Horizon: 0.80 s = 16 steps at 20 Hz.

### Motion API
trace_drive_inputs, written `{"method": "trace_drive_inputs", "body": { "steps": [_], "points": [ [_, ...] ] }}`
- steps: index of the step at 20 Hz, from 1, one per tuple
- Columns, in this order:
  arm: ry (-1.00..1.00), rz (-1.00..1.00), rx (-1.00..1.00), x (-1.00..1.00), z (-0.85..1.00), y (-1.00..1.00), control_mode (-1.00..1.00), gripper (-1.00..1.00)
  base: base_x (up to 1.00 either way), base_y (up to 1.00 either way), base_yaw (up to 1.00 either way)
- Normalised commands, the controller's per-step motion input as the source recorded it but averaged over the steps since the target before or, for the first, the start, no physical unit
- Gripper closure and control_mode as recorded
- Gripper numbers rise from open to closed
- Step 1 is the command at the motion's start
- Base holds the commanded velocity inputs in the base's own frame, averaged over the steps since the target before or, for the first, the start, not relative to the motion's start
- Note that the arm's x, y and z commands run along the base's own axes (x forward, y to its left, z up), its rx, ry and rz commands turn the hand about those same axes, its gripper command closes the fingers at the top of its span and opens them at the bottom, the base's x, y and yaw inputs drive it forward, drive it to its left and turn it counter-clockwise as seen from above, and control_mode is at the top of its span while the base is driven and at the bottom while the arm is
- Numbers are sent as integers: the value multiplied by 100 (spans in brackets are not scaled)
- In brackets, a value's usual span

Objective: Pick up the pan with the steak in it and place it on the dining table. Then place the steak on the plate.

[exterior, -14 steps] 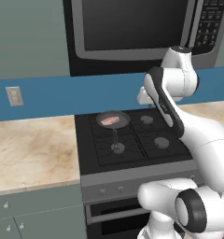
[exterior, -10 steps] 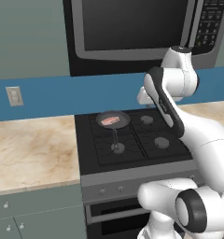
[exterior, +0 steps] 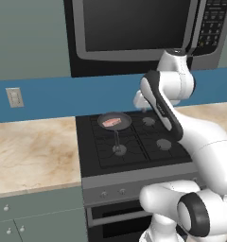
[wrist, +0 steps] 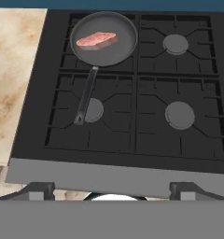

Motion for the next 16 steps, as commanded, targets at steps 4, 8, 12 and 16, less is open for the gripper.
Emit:
{"method": "trace_drive_inputs", "body": {
  "steps": [4, 8, 12, 16],
  "points": [
    [3, -1, 0, 10, -37, 47, -100, -100, 0, 0, 0],
    [1, -3, 0, 8, -45, 37, -100, -100, 0, 0, 0],
    [0, -2, 0, 4, -41, 24, -100, -100, 0, 0, 0],
    [-1, 0, -2, 1, -33, 18, -100, -100, 0, 0, 0]
  ]
}}
